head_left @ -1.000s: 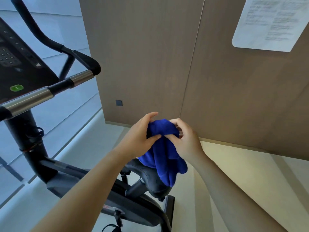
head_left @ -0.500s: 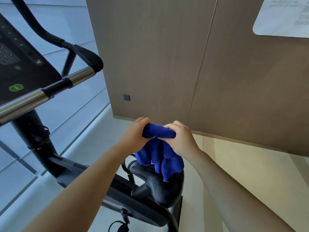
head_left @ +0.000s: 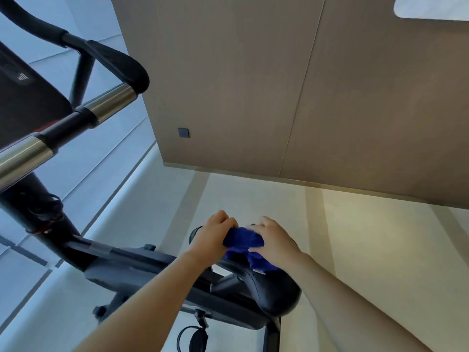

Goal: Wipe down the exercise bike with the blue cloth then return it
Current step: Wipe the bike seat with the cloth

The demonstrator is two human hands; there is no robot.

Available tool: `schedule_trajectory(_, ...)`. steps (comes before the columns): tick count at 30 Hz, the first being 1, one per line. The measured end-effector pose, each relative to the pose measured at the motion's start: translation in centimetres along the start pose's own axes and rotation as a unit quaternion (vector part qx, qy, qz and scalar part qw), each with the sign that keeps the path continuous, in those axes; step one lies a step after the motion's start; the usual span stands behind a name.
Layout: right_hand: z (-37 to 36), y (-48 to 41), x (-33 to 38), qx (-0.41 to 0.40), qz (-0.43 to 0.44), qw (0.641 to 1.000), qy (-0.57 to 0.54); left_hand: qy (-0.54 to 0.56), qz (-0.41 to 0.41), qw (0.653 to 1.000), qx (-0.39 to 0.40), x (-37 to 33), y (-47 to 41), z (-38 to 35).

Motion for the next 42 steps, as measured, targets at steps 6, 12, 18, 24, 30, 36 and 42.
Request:
schedule_trajectory(6, -4.7, 1.9, -3.3, 0.095, -0.07, 0.993, 0.003, 0.08, 0.029, 0.996, 0.03, 1.7, 2.3, -5.1)
schedule_trajectory(12, -2.5, 1.4, -2.2, -0.044, -0.09, 0.995, -0.021, 0.171, 0.02, 0.98, 0.102, 2.1, 3.1, -6.6)
schedule_trajectory(18, -7.0, 0.0, -1.1, 0.008, -0.126, 0.985, 0.12, 0.117, 0.042, 0.984, 0.126, 2.7, 3.0, -8.5)
schedule_trajectory(24, -9.0, 0.5, -1.7, -0.035, -0.129, 0.967, 0.215, -0.017, -0.013, 0.99, 0.139, 3.4, 3.4, -10.2)
schedule_trajectory(30, -9.4, 0.0, -2.1, -0.046, -0.138, 0.966, 0.215, 0.0, -0.01, 0.987, 0.159, 4.3, 2.7, -10.7)
schedule_trajectory(36, -9.4, -0.6, -2.3, -0.046, -0.138, 0.967, 0.211, 0.022, 0.013, 0.985, 0.172, 4.5, 2.3, -11.2)
schedule_trajectory(42, -9.1, -1.2, -2.2, -0.055, -0.131, 0.97, 0.197, 0.024, 0.042, 0.982, 0.185, 4.8, 1.7, -11.4)
Point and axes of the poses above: each hand's wrist, its own y-axis away from the middle knuckle, its own z-axis out of the back of the hand, x = y × z, the point moved 8 cm from there along -y, towards the middle knuckle, and after that the axes turned 10 degrees about -z, right-handed, at the moved point
